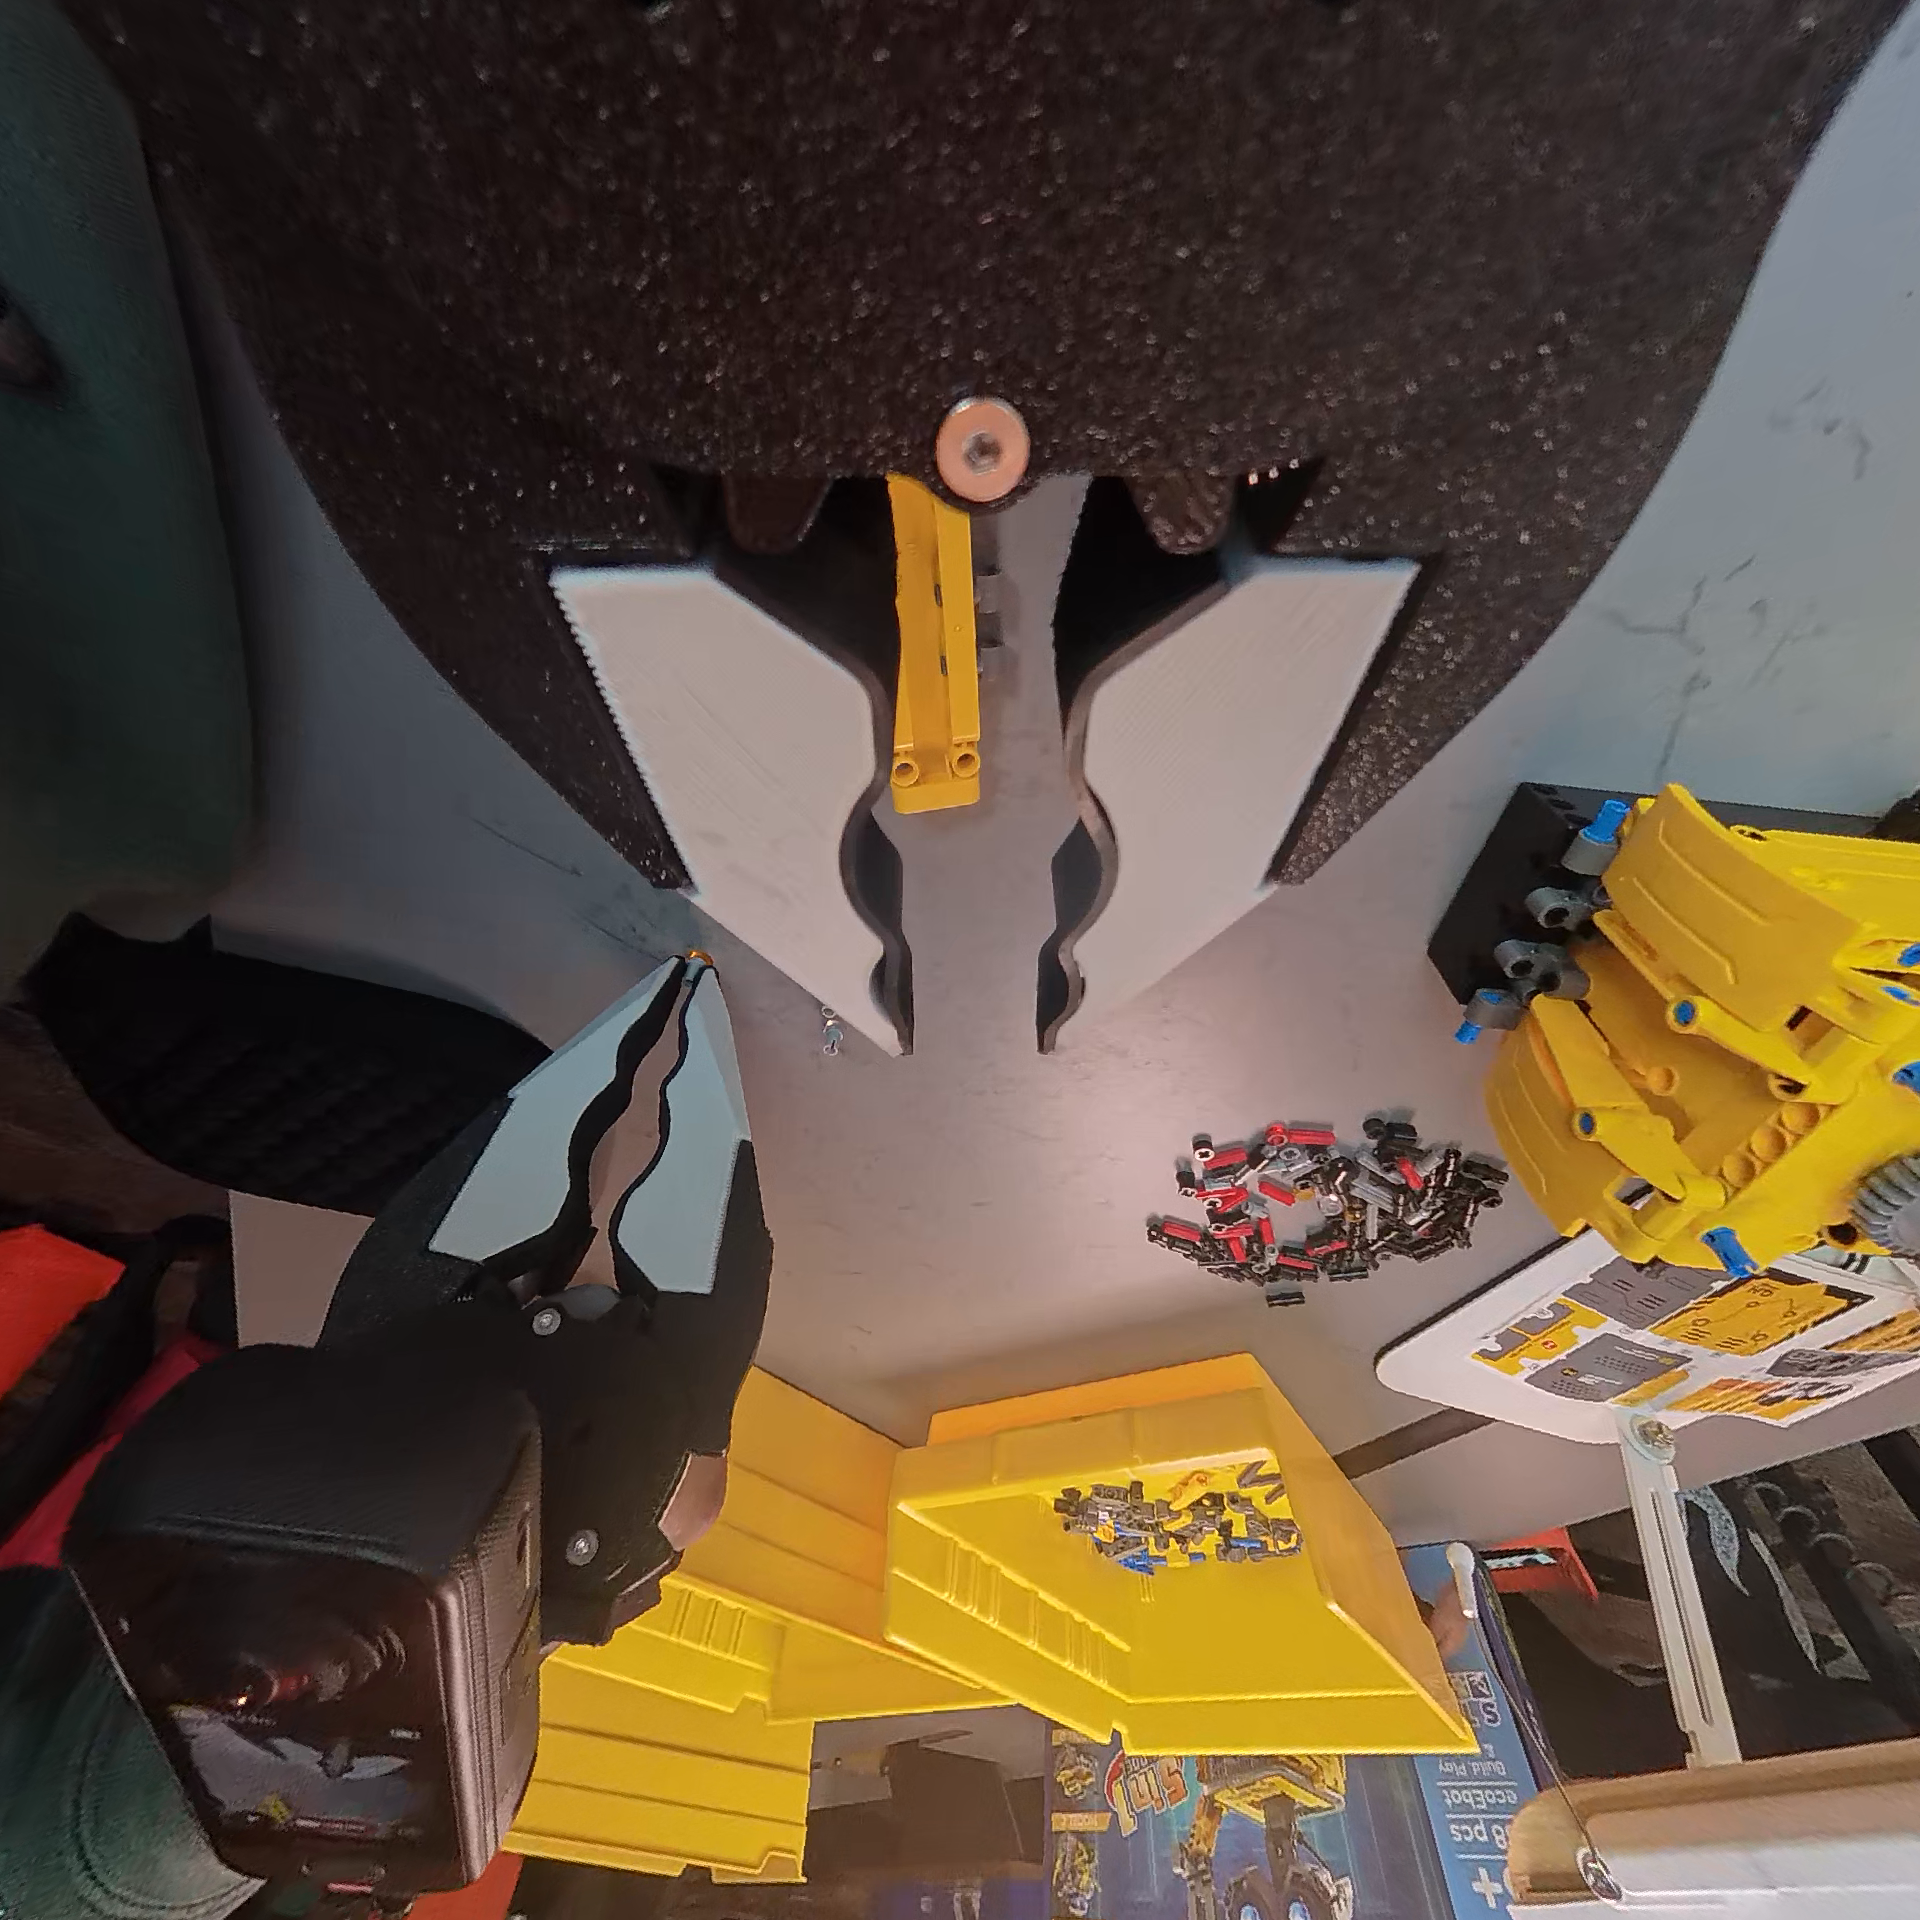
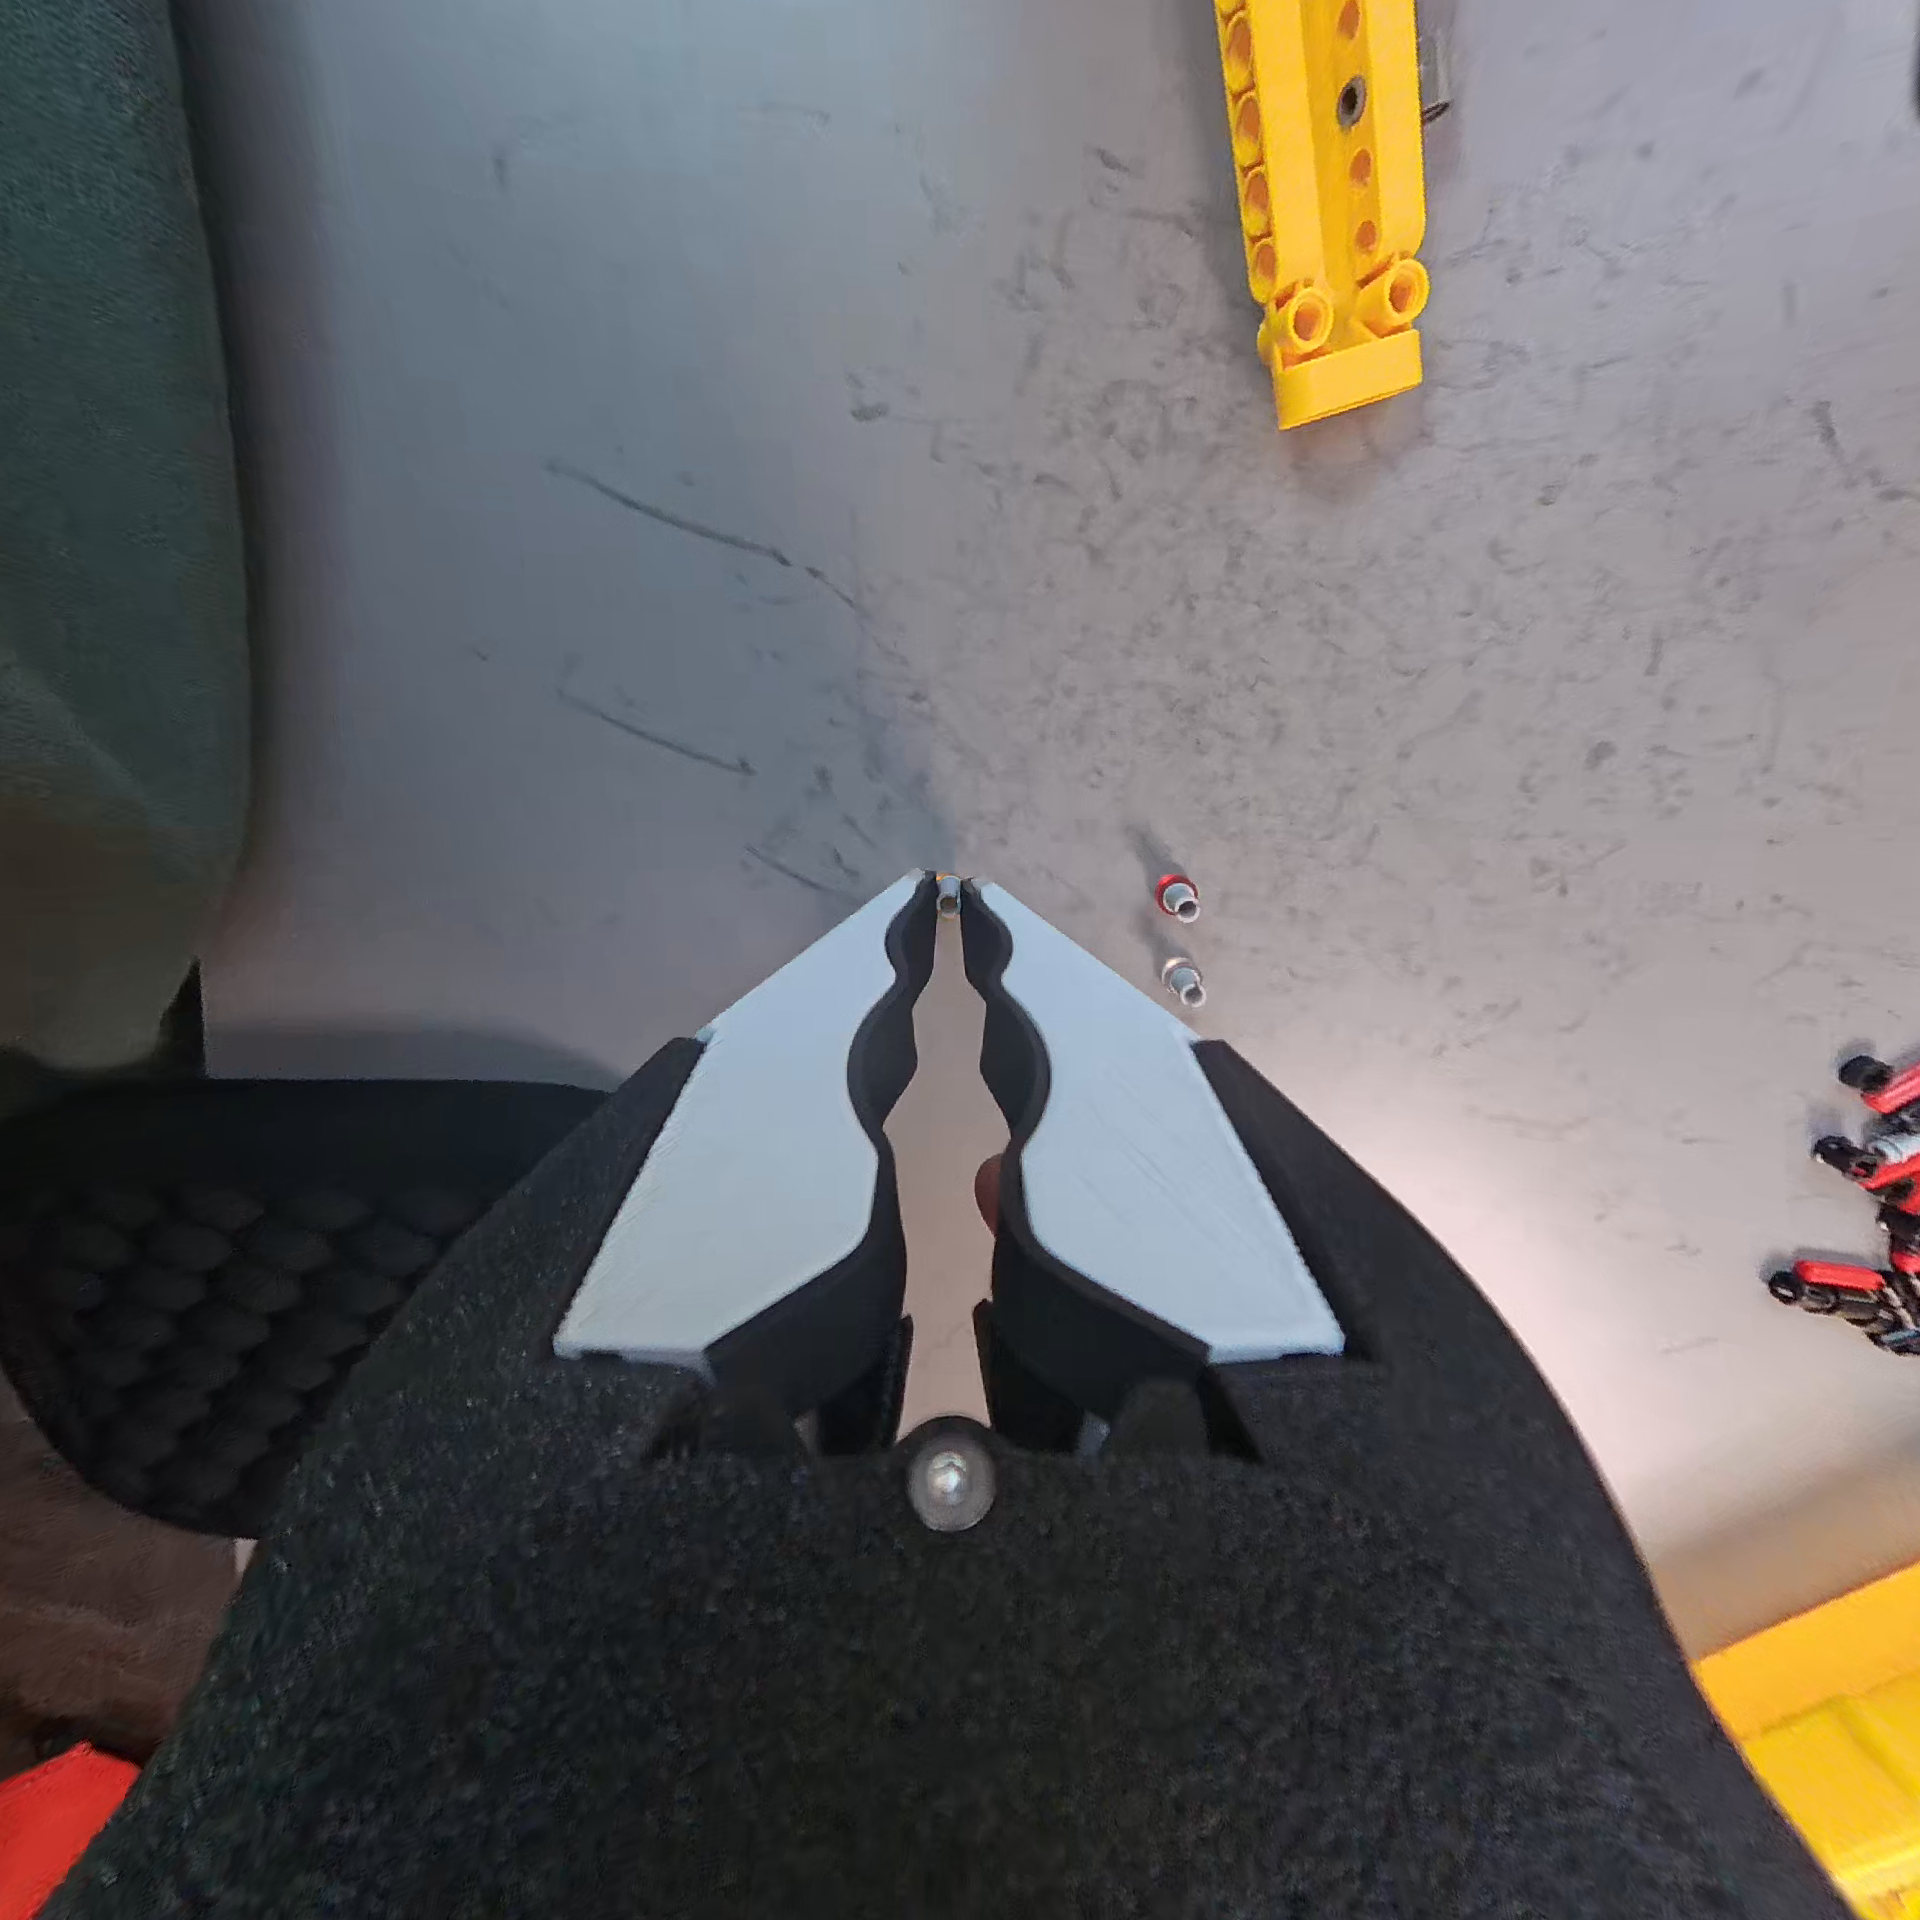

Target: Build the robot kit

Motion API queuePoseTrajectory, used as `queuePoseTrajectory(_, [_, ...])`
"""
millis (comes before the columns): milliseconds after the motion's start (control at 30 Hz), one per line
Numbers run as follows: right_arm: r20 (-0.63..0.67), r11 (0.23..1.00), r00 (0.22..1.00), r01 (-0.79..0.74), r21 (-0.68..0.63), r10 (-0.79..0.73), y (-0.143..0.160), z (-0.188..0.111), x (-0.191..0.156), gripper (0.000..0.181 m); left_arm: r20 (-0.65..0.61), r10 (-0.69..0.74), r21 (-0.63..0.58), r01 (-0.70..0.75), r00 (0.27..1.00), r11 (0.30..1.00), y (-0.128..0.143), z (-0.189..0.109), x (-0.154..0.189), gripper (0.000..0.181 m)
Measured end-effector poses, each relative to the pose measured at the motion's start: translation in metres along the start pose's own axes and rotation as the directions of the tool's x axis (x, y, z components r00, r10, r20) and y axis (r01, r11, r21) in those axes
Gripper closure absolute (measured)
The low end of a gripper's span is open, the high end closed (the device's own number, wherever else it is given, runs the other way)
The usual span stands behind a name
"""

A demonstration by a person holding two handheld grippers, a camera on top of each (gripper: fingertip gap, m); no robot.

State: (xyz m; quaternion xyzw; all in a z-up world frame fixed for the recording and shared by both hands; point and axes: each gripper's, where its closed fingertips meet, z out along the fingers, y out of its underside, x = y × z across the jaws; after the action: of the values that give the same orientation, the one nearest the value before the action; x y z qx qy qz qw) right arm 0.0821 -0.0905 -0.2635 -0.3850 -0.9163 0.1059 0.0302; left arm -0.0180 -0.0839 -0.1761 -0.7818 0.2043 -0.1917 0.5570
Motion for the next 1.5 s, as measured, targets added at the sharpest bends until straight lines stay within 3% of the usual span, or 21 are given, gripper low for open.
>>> queuePoseTrajectory(967, [-0.027,0.997,0.999,0.028,-0.066,-0.03,0.001,0.002,0.002,0.179,-0.005,0.023,-0.011,-0.023,1.0,1.0,0.002,0.001,0.004,0.158])
queuePoseTrajectory(1500, [0.119,0.93,0.971,0.231,-0.287,-0.205,-0.016,0.01,-0.004,0.179,-0.004,0.021,-0.022,-0.021,1.0,1.0,0.004,0.002,0.004,0.159])
